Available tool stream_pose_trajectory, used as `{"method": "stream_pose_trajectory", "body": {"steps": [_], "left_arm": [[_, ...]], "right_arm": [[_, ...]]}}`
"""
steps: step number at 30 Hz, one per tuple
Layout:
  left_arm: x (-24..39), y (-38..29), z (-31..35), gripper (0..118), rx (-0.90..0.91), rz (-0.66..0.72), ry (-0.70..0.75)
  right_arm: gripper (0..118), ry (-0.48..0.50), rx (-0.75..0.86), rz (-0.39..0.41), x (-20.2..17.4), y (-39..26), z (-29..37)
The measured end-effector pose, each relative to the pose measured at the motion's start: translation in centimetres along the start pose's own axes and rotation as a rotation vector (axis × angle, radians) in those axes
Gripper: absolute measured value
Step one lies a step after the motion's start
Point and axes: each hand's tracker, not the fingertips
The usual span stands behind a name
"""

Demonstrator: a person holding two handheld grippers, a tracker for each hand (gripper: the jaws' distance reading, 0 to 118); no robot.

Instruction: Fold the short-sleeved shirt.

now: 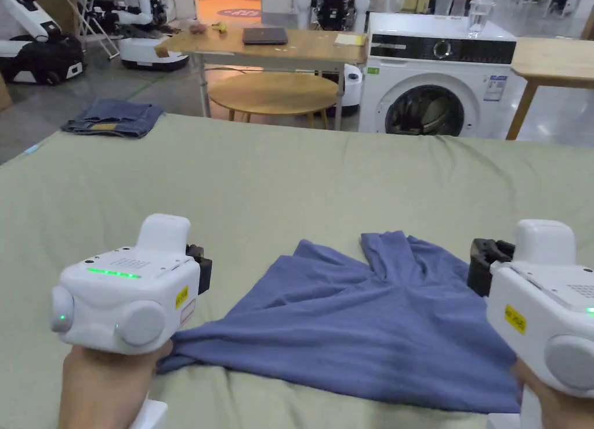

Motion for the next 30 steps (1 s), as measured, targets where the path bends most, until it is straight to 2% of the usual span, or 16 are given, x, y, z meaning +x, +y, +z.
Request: {"method": "stream_pose_trajectory", "body": {"steps": [4,5,6,7,8,14,15,16,18,20,25,26,27,28,29,30], "left_arm": [[-5.8,-3.9,-1.1,0,-0.156,0.125,-0.016],[-6.6,-4.9,-1.5,13,-0.191,0.142,-0.001],[-7.0,-5.6,-1.9,50,-0.217,0.141,0.016],[-7.7,-6.3,-3.4,106,-0.27,0.152,0.017],[-7.8,-7.1,-4.0,118,-0.289,0.165,-0.01],[-4.9,-8.7,-8.4,111,-0.337,0.164,-0.05],[-5.5,-9.0,-9.8,100,-0.359,0.16,-0.059],[-5.2,-9.3,-10.7,66,-0.384,0.144,-0.06],[-4.0,-9.5,-11.4,51,-0.383,0.045,-0.047],[-4.0,-8.8,-10.8,0,-0.321,0.005,-0.098],[-3.0,-5.8,-7.9,0,-0.292,0.043,-0.088],[-2.9,-5.2,-7.6,0,-0.291,0.051,-0.093],[-2.9,-4.9,-7.0,0,-0.286,0.057,-0.093],[-2.8,-4.5,-6.7,0,-0.276,0.057,-0.089],[-2.6,-4.1,-6.5,0,-0.273,0.057,-0.091],[-2.5,-3.8,-6.5,0,-0.274,0.057,-0.093]], "right_arm": [[0,0.011,-0.054,-0.004,-0.1,-1.7,-1.9],[0,0.015,-0.068,-0.004,-0.2,-1.9,-2.7],[0,0.016,-0.081,-0.003,-0.2,-2.2,-3.3],[0,0.017,-0.098,0.0,-0.4,-2.6,-3.9],[0,0.019,-0.109,0.003,-0.4,-2.9,-4.5],[0,0.017,-0.18,-0.012,0.8,-3.8,-7.8],[0,0.014,-0.191,-0.016,1.3,-3.9,-8.2],[0,0.012,-0.206,-0.021,2.0,-4.0,-8.8],[0,0.003,-0.232,-0.032,4.0,-3.7,-10.2],[0,-0.051,-0.27,-0.032,6.8,-3.2,-12.6],[0,-0.098,-0.341,0.034,11.7,-0.9,-20.4],[7,-0.07,-0.367,0.061,12.1,-0.8,-22.2],[30,-0.044,-0.399,0.068,12.5,-0.9,-23.9],[81,-0.032,-0.456,0.072,12.8,-1.3,-26.0],[113,-0.018,-0.512,0.102,12.7,-1.9,-27.7],[118,-0.006,-0.51,0.131,12.4,-2.7,-28.7]]}}
